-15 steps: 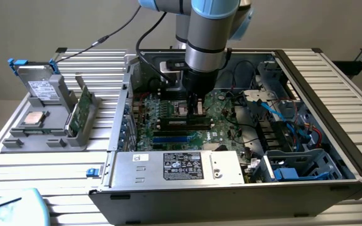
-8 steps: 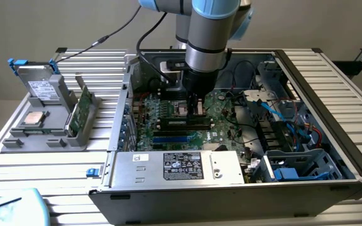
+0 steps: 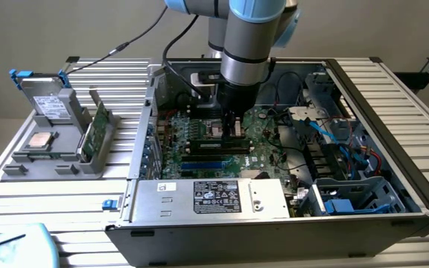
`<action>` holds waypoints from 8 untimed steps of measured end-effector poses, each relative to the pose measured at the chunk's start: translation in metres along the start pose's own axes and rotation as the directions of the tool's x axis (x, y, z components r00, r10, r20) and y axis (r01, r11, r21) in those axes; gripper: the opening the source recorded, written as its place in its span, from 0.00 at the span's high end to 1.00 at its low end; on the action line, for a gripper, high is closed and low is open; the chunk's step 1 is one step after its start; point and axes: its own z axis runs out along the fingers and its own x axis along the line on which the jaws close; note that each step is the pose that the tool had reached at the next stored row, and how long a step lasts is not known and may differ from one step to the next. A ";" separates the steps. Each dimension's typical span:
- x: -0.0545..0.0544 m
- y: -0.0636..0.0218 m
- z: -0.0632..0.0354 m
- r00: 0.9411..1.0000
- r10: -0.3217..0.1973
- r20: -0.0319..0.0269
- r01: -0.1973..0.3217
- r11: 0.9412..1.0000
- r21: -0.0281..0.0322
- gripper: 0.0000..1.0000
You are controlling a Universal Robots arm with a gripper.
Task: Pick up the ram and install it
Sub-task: 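Insert the ram into the slot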
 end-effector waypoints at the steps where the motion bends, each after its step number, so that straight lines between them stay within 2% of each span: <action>1: 0.000 0.0000 0.0000 1.000 0.000 0.000 0.000 1.000 0.000 0.86; 8: 0.000 -0.0001 0.0006 1.000 0.000 -0.003 0.000 1.000 0.000 0.86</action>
